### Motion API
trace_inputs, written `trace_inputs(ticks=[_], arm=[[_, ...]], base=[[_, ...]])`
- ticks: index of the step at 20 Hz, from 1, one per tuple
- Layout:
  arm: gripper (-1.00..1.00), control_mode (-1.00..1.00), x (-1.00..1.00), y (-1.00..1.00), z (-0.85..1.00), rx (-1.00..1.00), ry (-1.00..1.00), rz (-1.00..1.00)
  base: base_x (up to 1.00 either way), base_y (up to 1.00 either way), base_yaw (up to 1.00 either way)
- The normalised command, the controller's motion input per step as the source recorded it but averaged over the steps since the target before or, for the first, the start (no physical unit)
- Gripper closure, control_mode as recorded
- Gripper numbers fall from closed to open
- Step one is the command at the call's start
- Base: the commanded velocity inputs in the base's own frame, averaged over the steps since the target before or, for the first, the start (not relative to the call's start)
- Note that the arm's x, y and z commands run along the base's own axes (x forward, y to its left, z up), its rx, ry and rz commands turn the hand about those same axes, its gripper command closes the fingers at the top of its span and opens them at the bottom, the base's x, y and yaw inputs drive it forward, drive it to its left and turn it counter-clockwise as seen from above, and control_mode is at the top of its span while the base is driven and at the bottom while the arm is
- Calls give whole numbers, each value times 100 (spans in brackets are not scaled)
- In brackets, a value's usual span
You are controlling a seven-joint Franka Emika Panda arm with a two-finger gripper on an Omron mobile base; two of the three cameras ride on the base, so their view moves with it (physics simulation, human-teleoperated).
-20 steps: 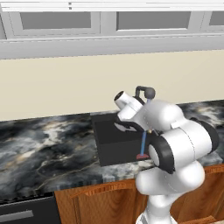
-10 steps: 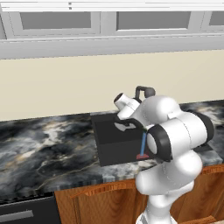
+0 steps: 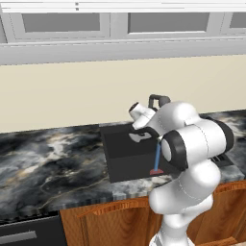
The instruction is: Soak the sponge with water for a few seconds and then drop it inside the sink.
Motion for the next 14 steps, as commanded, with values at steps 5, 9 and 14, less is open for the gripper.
trace_inputs(ticks=[5,9,14], arm=[[100,-100,0,-6,-10,0,0,-1],[100,-100,10,0,-21,0,0,0],[100,-100,23,0,-8,0,0,0]], base=[[0,0,0],[0,0,0],[0,0,0]])
